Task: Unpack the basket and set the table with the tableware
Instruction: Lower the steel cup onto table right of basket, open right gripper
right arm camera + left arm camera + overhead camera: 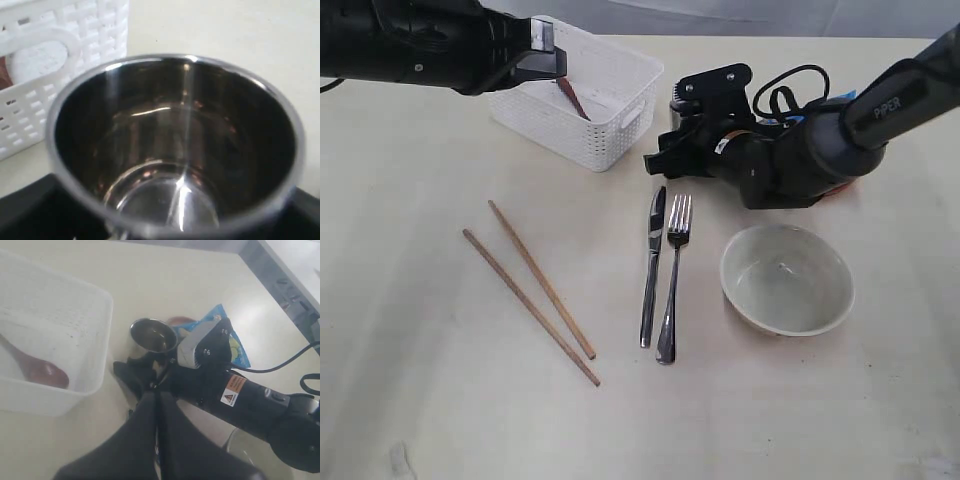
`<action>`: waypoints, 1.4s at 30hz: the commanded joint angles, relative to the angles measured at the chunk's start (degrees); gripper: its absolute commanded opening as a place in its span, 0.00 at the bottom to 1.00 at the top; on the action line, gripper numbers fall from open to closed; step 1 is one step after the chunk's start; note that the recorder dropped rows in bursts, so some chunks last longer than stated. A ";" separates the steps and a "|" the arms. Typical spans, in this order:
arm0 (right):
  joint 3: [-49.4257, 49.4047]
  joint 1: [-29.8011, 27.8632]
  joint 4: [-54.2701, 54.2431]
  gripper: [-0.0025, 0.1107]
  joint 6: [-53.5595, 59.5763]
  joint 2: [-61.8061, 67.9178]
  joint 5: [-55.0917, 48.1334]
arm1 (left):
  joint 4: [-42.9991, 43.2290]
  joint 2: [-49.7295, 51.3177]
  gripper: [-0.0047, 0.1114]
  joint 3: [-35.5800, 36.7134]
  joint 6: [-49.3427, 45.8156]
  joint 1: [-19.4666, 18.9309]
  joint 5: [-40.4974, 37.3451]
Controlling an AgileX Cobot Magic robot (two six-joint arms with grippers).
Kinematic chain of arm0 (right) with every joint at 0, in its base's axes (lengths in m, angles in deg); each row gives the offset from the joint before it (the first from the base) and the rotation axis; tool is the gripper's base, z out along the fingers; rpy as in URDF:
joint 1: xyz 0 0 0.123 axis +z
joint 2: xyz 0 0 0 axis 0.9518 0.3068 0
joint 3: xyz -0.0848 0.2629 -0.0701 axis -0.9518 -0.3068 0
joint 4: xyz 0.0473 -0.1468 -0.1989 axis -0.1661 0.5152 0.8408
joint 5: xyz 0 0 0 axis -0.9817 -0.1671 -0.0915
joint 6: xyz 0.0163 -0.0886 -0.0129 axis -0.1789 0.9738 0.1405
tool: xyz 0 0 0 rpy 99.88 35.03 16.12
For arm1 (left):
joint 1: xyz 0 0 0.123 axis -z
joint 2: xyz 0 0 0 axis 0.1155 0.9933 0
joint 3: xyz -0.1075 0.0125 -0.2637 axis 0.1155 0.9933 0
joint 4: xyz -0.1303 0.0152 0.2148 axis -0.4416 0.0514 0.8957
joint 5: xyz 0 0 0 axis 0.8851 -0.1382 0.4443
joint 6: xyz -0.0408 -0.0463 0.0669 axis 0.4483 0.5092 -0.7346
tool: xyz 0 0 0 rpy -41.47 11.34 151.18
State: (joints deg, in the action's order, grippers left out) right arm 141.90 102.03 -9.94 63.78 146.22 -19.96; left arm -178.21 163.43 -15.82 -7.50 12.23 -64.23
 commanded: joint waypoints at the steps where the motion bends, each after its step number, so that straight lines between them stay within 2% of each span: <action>1: 0.29 -0.30 0.71 0.69 -0.16 -0.05 -0.56 | -0.24 0.20 0.04 0.05 -0.52 0.34 -0.21; 11: 0.29 -0.30 0.71 0.69 -0.16 -0.18 -2.02 | -0.24 0.20 0.04 0.05 -0.65 0.34 -0.21; 28: 0.29 -0.68 0.71 0.69 3.91 -8.70 -16.77 | -0.11 0.20 0.04 0.05 -0.64 0.34 -0.21; 42: 0.56 -2.32 -0.21 0.69 6.25 -23.69 -23.47 | -0.02 -0.30 0.04 0.05 -0.64 0.34 1.83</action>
State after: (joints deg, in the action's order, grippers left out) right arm 142.01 100.23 -9.89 69.50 125.64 -41.44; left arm -178.21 163.43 -15.82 -7.98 12.23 -63.84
